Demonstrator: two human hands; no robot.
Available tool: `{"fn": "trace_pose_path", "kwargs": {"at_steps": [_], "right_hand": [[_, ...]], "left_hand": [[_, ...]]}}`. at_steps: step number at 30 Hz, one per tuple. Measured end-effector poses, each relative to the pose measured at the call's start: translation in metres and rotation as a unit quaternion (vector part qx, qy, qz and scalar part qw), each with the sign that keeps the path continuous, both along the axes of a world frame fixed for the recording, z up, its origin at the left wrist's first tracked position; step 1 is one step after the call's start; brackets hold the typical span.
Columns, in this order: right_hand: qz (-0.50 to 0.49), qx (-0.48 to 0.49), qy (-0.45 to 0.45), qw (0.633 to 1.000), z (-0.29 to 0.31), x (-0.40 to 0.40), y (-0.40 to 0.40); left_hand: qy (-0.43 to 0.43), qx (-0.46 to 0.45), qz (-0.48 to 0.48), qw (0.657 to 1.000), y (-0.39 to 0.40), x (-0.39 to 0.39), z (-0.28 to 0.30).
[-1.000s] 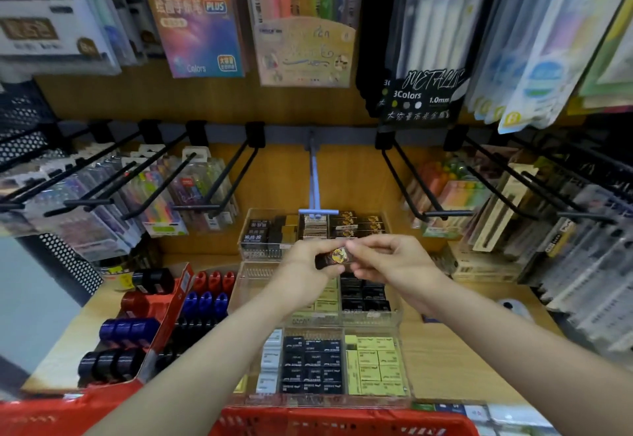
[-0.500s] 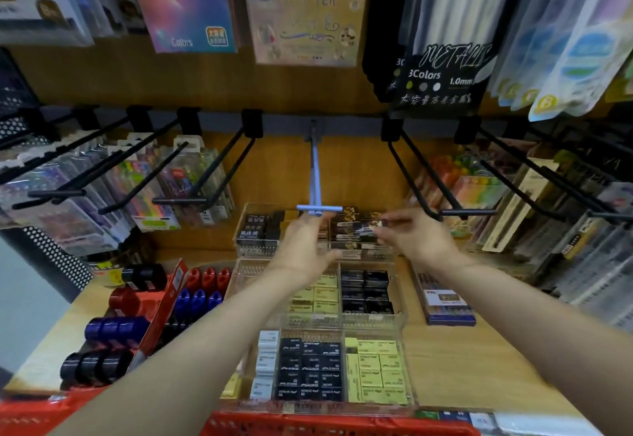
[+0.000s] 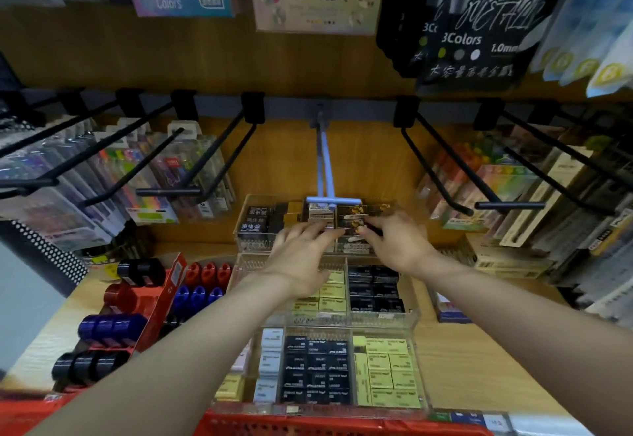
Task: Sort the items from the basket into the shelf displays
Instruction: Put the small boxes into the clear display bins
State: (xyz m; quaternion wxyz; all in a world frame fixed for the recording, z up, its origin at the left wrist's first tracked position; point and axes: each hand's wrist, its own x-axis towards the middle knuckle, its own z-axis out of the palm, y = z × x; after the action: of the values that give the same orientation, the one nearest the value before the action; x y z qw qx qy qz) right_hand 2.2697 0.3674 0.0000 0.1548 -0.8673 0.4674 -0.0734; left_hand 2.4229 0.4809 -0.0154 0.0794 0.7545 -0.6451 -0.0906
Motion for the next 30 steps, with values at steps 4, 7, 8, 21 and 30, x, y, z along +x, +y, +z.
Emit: {"fn": "trace_pose_path", "kwargs": {"at_steps": [4,7,8,21,30], "right_hand": [[0.068,-0.042,0.0,0.997,-0.007,-0.02,0.007],[0.073,-0.076,0.024,0.994,-0.008,-0.022,0.012],[0.068,-0.091,0.033,0.993,-0.007,-0.019,0.014],[0.005,-0.131,0.086,0.988,0.004,0.003,0.04],[0.083,-0.064,0.066,0.992,0.005,-0.011,0.015]], "left_hand": [[-0.028,-0.014,0.017,0.999,-0.006,-0.006,0.003],[-0.047,-0.009,0.034,0.998,-0.011,-0.011,0.004],[-0.052,-0.002,0.037,0.998,-0.011,-0.013,0.005],[0.016,-0.019,0.037,0.999,-0.004,-0.004,0.002],[-0.013,-0.003,0.04,0.999,-0.01,-0.008,0.008]]}}
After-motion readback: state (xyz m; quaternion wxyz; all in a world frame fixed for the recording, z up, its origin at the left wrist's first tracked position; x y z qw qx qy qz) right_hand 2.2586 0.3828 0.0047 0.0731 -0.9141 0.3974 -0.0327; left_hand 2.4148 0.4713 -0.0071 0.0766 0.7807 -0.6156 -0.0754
